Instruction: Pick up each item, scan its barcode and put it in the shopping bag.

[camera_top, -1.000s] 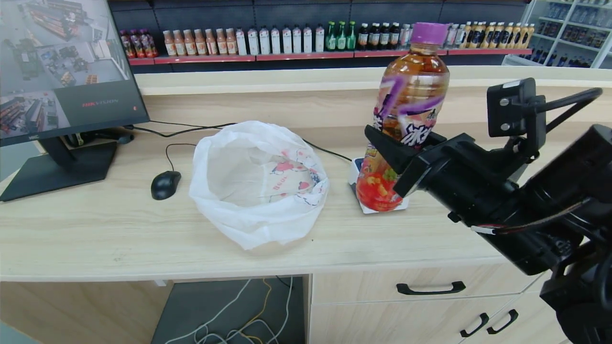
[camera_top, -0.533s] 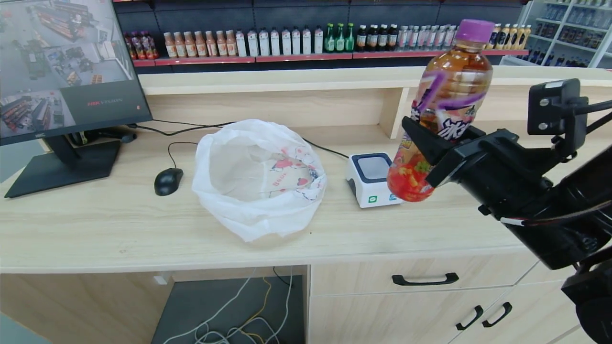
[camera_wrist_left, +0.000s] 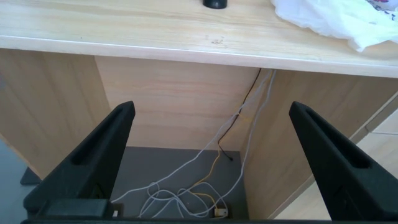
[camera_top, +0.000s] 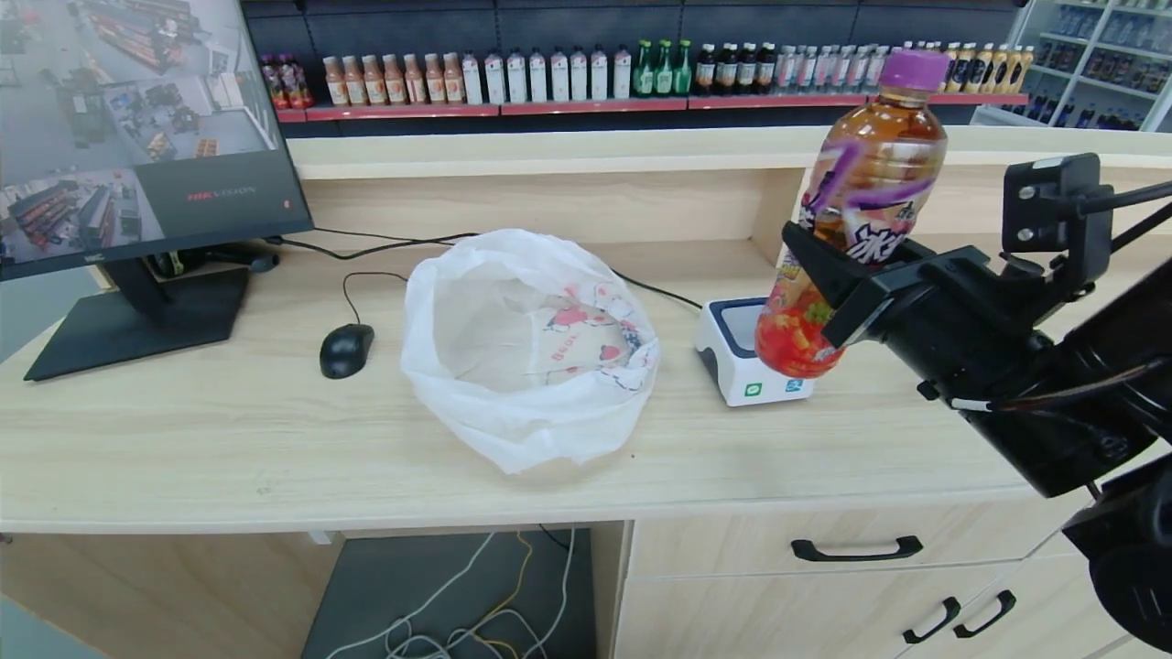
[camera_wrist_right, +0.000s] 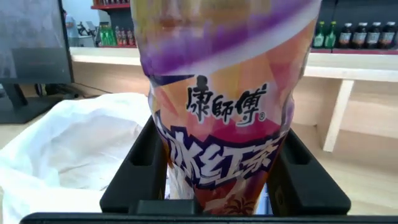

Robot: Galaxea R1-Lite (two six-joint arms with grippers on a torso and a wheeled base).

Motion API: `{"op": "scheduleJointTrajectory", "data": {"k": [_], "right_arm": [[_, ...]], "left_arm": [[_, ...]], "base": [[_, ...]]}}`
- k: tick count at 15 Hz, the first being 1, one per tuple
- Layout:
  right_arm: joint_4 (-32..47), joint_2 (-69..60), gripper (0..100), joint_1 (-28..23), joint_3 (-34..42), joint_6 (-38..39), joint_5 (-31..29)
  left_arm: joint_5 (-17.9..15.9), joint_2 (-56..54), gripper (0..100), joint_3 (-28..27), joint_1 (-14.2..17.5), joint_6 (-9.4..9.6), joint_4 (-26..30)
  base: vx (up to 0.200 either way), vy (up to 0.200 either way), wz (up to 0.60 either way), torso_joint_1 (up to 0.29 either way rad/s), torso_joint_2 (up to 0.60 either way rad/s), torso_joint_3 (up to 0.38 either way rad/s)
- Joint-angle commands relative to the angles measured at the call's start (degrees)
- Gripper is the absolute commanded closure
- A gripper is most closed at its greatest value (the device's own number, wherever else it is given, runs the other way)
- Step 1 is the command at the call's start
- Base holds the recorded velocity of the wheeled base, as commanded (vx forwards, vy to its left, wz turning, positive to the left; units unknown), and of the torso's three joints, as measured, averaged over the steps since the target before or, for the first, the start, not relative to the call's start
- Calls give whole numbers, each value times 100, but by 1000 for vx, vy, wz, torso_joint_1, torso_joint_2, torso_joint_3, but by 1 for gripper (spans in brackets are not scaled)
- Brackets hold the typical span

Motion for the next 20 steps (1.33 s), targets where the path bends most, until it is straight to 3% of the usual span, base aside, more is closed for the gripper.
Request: {"op": "scheduleJointTrajectory", "data": {"k": [1, 9, 16, 20], "right_arm": [[-30, 39, 100, -25, -3, -1, -9], [-83, 144, 100, -78, -3, 16, 0], [-56, 425, 100, 186, -179, 25, 0], [207, 961, 100, 282, -1023, 34, -9]], "left_arm": [[2, -2, 0, 0, 4, -1, 0], [2, -2, 0, 0, 4, -1, 0], [2, -2, 0, 0, 4, 25, 0], [2, -2, 0, 0, 4, 43, 9]], "base": [[0, 200, 0, 12, 2, -2], [0, 200, 0, 2, 2, 2], [0, 0, 0, 0, 0, 0], [0, 0, 0, 0, 0, 0]]}}
